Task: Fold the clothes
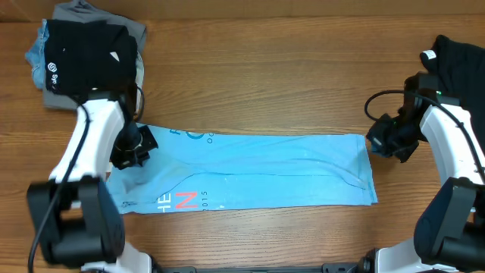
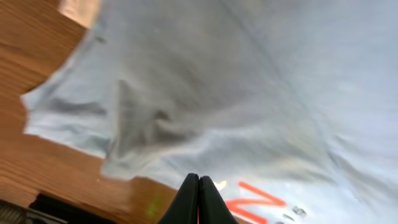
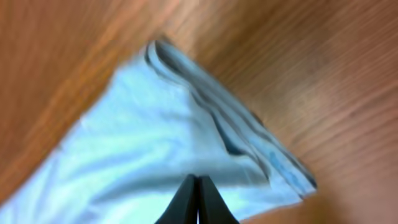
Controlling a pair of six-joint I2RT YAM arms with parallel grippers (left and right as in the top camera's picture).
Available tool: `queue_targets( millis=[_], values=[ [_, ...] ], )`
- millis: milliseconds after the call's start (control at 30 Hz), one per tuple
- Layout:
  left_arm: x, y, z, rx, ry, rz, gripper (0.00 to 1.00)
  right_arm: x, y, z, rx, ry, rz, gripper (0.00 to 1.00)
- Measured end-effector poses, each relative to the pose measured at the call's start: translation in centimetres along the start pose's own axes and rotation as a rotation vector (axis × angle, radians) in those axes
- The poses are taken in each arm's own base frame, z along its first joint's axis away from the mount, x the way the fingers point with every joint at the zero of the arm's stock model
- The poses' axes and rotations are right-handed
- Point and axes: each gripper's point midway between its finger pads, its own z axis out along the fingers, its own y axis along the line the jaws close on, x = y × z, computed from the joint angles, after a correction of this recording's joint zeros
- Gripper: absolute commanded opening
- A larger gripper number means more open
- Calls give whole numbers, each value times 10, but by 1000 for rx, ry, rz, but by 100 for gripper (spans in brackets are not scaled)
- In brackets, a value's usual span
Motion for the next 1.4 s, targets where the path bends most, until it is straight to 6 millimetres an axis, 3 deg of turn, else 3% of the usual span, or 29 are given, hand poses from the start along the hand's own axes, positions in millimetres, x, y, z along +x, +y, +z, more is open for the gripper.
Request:
queue_targets(
  millis=[100,267,500,667,833,1067,1400],
  values=[
    [3,-5,-16,42,-41,13,4,12,4,6,-1,36,-40,4],
    [11,-35,-15,118,-36,100,4,34,0,35,2,93,-61,4],
    [39,-69,20,122,62,229,4,59,-10,75,-38,152,-45,4],
    [48,-77,50,98,121,258,4,62,-11,84,-61,150,-10,4],
    [50,-74,76,59,185,250,4,59,-14,84,-56,144,53,4],
    [49,-67,77,46,209,227,4,49,-23,82,-52,123,159,4],
    [46,-29,79,-128,215,156,4,26,-43,73,-34,70,263,4]
  ],
)
